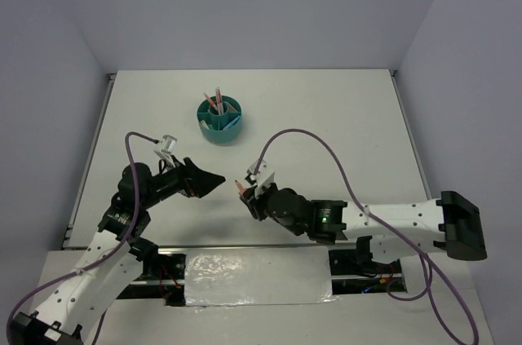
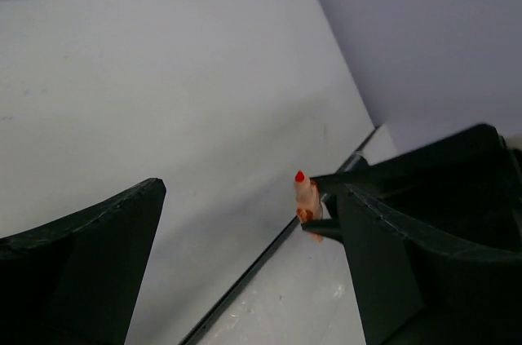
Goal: Sort the stationery into containers
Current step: Pick up the pen from the center of the board.
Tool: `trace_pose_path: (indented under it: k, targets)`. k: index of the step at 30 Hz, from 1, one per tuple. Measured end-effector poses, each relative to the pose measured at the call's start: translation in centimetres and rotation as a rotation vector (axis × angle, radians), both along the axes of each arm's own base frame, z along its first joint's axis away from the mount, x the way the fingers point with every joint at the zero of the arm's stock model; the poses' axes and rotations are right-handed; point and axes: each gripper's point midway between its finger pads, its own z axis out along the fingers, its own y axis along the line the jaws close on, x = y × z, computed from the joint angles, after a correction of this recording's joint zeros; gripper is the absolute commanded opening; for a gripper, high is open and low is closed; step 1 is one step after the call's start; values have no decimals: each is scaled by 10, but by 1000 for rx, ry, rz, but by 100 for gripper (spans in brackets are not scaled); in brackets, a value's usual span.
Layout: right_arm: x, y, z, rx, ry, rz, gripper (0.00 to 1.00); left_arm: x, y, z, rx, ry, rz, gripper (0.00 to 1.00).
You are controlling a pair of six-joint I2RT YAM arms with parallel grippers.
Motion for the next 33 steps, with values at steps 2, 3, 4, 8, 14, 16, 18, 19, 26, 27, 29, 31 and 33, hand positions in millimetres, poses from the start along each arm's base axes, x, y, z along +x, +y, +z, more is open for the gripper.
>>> trace_pose_path:
  k: [2, 3, 4, 8, 14, 16, 18, 19, 26, 27, 29, 31, 33]
  targets:
    - [4, -8, 21, 41, -35, -22, 0, -6, -8, 19, -52, -62, -49, 99]
    - [5, -12, 31, 63, -50, -33, 0, -8, -10, 26, -68, -84, -63, 99]
    - [6, -16, 38, 75, -60, -41, 0, -10, -13, 34, -90, -106, -80, 99]
    - [13, -17, 59, 79, -86, -72, 1, -18, -26, 57, -161, -171, -134, 99]
    - [18, -8, 65, 48, -89, -92, 2, -28, -48, 67, -204, -207, -207, 98]
    - [17, -7, 62, 38, -84, -86, 2, -26, -53, 60, -184, -194, -210, 95]
    - [16, -6, 62, 40, -81, -81, 3, -23, -56, 52, -166, -175, -202, 95]
    - [16, -5, 62, 44, -80, -76, 3, -20, -57, 47, -154, -160, -195, 95]
    - [9, 1, 62, 53, -64, -29, 3, -12, -56, 43, -135, -167, -158, 87]
    - [7, 3, 63, 59, -61, -17, 3, -11, -56, 44, -139, -173, -156, 85]
    - [5, 5, 64, 67, -56, -2, 3, -10, -57, 48, -151, -185, -155, 70]
    - [4, 7, 64, 73, -55, 5, 3, -9, -58, 52, -163, -199, -157, 60]
    - [5, 7, 65, 77, -55, 4, 4, -9, -60, 53, -169, -207, -162, 57]
